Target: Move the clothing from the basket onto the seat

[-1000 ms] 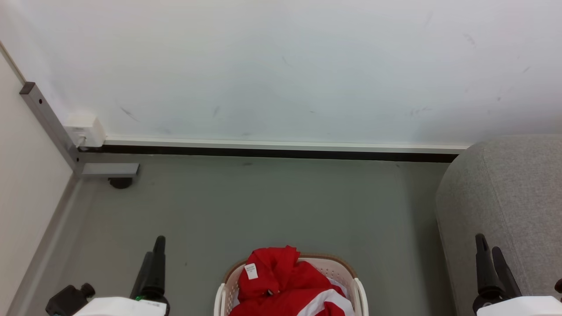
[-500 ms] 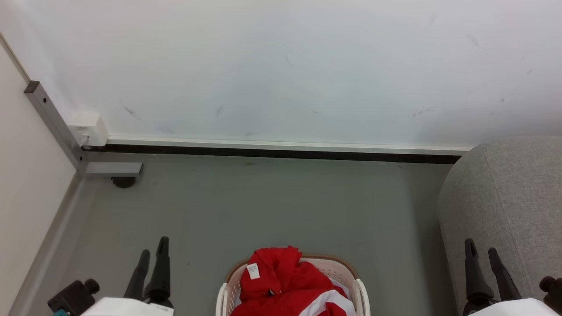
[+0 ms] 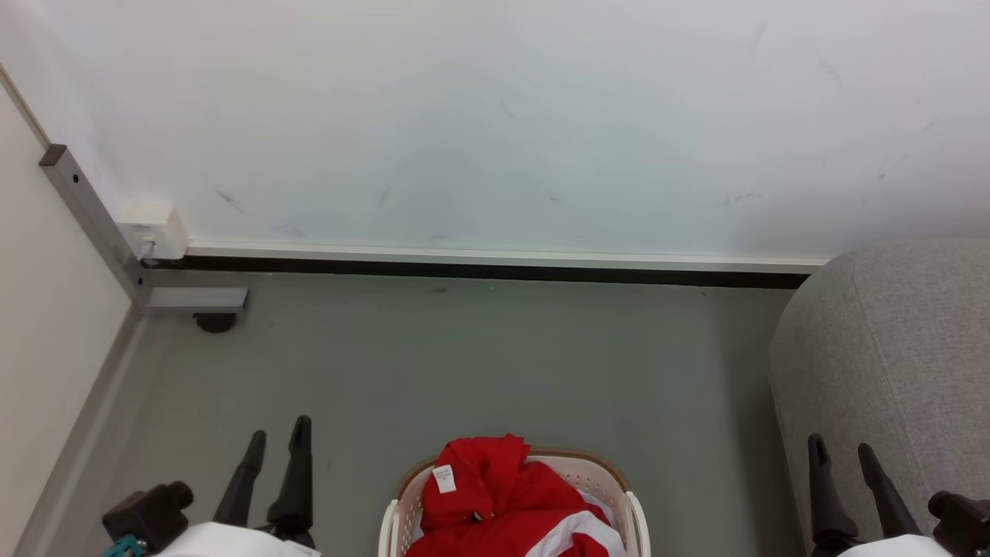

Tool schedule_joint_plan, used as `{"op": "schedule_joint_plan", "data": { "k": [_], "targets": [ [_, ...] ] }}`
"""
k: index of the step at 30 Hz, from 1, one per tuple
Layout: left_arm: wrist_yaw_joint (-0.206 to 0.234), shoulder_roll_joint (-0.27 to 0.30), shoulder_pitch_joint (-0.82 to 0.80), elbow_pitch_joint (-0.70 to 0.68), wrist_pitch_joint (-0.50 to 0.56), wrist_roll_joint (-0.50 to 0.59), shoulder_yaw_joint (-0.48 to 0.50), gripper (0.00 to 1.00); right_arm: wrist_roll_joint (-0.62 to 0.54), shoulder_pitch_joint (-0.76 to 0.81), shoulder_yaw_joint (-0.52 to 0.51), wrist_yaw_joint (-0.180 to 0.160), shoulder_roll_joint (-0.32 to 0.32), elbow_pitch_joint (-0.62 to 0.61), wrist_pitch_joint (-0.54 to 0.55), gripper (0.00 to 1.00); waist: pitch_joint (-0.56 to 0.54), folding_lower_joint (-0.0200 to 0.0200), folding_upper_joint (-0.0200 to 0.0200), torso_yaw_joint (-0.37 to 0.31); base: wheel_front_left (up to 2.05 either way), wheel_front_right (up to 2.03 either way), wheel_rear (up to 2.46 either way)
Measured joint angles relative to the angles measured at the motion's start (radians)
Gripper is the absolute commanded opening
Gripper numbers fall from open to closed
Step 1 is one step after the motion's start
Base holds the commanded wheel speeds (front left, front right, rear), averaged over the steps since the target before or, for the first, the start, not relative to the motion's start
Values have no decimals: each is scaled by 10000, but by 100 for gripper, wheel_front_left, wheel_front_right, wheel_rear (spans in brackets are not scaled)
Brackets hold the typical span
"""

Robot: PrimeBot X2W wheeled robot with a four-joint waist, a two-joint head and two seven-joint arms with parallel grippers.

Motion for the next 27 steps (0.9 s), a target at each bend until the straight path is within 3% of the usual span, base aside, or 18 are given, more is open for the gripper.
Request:
{"op": "schedule_joint_plan", "data": {
  "k": [27],
  "targets": [
    [-15,245,81,-50,-652,2761,-765,100,-2545,-16,-314,0,-29,422,-654,100,-34,0,0,91,0,0,0]
  ]
}}
